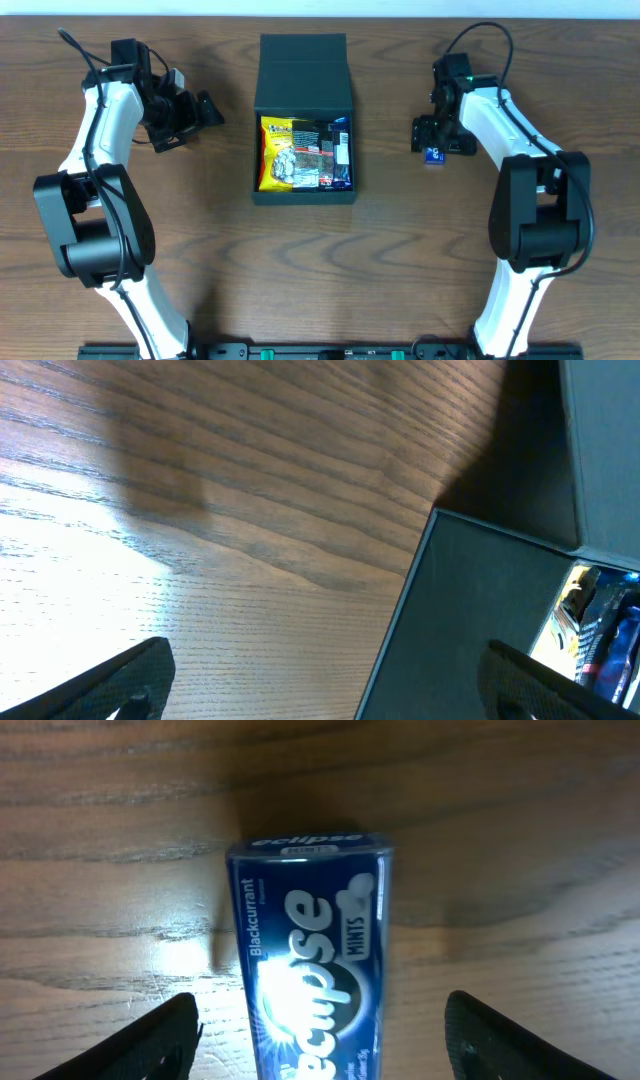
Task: Pack container
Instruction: 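Move the right gripper to the blue Eclipse mints tin and grasp it, then carry the Eclipse tin into the box's right side and release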
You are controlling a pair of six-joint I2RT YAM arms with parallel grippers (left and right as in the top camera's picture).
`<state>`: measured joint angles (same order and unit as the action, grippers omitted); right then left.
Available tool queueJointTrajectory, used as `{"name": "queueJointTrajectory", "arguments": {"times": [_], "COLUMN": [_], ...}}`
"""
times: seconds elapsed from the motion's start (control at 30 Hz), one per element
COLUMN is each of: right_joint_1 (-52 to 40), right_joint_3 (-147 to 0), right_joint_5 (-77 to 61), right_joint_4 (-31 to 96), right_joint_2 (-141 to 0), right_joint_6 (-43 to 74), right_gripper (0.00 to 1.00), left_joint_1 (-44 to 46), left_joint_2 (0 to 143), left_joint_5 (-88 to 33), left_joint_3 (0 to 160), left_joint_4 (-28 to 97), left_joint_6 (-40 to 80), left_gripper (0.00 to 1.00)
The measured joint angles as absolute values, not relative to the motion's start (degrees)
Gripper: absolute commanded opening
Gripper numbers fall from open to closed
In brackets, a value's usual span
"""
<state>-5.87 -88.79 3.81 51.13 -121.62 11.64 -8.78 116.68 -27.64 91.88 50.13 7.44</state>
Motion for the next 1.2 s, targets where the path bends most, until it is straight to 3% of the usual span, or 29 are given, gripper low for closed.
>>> {"name": "queueJointTrajectory", "arguments": {"times": [0.47,0.63,1.2], "right_joint_1": [-5.87,-5.87,-5.87], "right_joint_3": [-87.99,-87.99,-87.99], "right_joint_5": [2.02,1.83,1.37], "right_joint_4": [48.53,48.51,48.51], "right_joint_2": [-122.69,-122.89,-122.89], "right_joint_6": [7.70,6.94,7.64], "right_gripper": [0.69,0.55,0.35], "left_joint_1": [-8.75,-8.75,-8.75], "left_joint_2": [116.68,116.68,116.68], "left_joint_5": [-27.64,-27.64,-27.64], "left_joint_3": [91.88,91.88,91.88], "left_joint_4": [50.13,50.13,50.13], "left_joint_6": [7.44,7.44,7.44], "left_gripper": [0.98,0.97,0.98]}}
